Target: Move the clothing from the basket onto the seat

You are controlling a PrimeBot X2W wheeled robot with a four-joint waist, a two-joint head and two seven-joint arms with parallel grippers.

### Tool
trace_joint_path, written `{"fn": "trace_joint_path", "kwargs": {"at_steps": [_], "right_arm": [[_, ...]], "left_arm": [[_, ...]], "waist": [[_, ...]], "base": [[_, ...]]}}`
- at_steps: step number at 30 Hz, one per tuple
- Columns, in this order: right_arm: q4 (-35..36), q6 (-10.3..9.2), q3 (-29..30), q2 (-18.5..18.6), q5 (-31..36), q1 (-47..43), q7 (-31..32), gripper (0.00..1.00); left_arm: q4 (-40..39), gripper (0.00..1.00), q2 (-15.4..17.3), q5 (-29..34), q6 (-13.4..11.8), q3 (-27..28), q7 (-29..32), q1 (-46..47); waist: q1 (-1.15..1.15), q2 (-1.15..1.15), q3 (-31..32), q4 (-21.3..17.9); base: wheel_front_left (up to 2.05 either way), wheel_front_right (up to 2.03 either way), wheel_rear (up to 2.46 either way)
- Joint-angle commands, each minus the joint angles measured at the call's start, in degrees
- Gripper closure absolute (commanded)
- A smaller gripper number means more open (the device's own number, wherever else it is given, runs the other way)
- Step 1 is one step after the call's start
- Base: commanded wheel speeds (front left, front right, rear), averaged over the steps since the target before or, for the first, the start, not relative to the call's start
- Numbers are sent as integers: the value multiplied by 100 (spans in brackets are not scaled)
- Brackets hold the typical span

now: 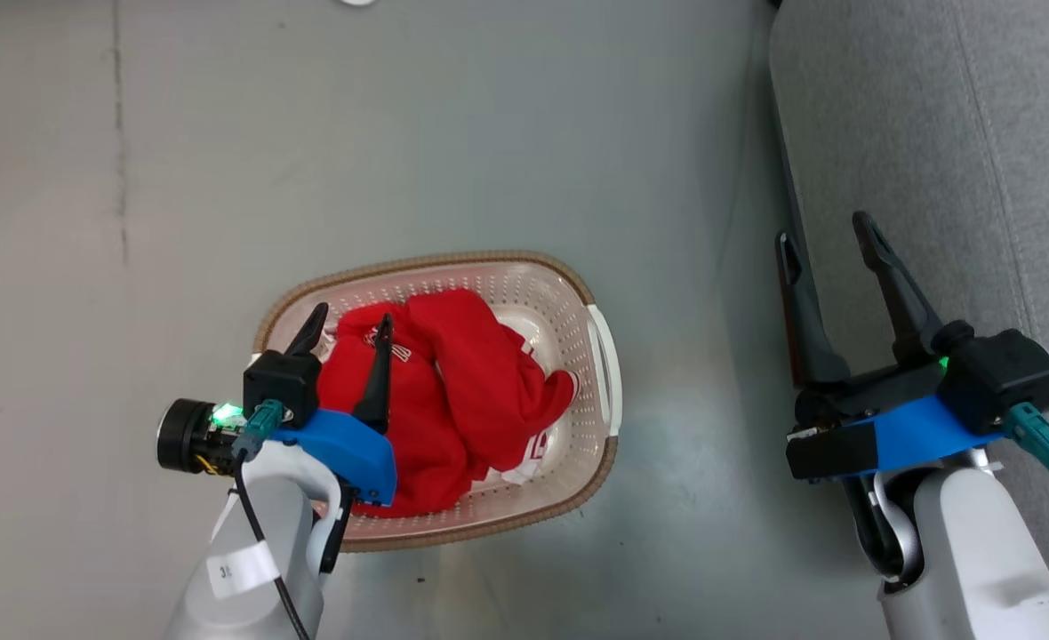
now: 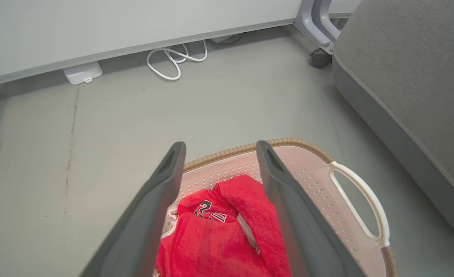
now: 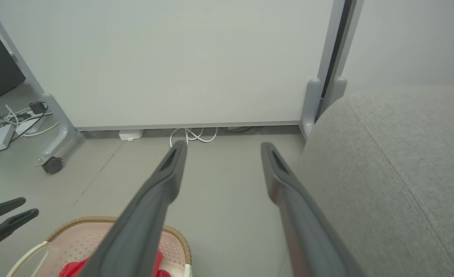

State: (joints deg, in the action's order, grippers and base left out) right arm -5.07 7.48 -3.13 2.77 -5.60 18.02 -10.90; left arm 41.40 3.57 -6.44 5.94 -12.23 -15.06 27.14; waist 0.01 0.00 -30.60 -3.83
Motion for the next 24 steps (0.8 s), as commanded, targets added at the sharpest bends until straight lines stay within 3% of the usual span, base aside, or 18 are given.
{"fn": "trace_joint_path", "kwargs": {"at_steps": [1, 12, 24], "right_arm": [[38, 3, -16, 21, 5, 116, -41, 0], [223, 3, -163, 18, -201, 495, -216, 0], [97, 3, -463, 18, -468, 694, -397, 0]], "left_arm": [[63, 0, 44, 11, 6, -23, -18, 154], [1439, 0, 301, 289, 82, -399, 96, 1282], [2516, 0, 496, 552, -122, -693, 360, 2052]], "waist": [[-1, 0, -454, -268], [-1, 0, -1530, -547], [-1, 0, -2110, -796]], "base": [[0, 0, 0], [0, 0, 0], [0, 0, 0]]}}
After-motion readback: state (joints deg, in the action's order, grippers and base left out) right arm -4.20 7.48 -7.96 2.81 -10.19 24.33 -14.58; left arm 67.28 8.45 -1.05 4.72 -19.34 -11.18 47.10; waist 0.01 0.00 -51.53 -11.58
